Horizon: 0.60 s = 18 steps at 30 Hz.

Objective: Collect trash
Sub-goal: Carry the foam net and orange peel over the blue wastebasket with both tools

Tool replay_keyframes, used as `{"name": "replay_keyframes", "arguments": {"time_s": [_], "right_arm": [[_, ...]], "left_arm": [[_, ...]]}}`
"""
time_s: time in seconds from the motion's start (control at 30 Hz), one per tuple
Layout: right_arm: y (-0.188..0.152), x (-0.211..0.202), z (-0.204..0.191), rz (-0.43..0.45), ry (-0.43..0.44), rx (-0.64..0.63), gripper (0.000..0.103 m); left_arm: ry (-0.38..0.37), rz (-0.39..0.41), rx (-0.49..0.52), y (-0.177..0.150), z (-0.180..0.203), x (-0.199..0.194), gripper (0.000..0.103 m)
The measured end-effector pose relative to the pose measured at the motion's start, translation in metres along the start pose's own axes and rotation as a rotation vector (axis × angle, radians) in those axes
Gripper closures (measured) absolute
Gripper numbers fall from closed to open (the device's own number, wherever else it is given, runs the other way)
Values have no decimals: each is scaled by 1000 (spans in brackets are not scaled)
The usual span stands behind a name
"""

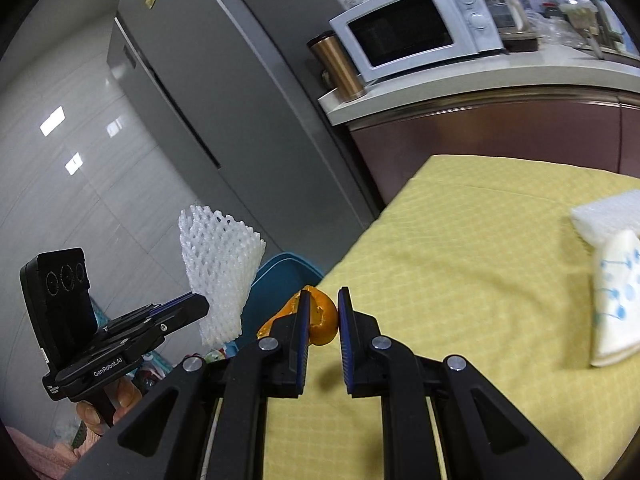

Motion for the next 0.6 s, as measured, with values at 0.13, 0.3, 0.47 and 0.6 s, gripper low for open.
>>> {"name": "replay_keyframes", "arguments": {"time_s": [0.13, 0.3, 0.47, 0.6], "right_arm": [[0, 15, -11, -21, 20, -19, 90], [0, 36, -27, -48, 42, -49, 90], [-4, 55, -41, -78, 61, -73, 90], [-7, 68, -49, -101, 75, -81, 91]], "left_arm": [[40, 5, -9, 1, -21, -6, 90], [87, 1, -18, 1, -43, -9, 90], [132, -3, -29, -1, -64, -10, 90], [162, -12, -38, -3, -79, -7, 90]]}}
Point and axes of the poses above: each gripper's, at about its wrist camera, not at the fingertips, and x roughly the way its jaws point, z to its right, y to its top, the point moved 3 cm from there along x, roughly the way its jaws point, and after that the axes turned 14 degrees about z, right-handed, at the moved point
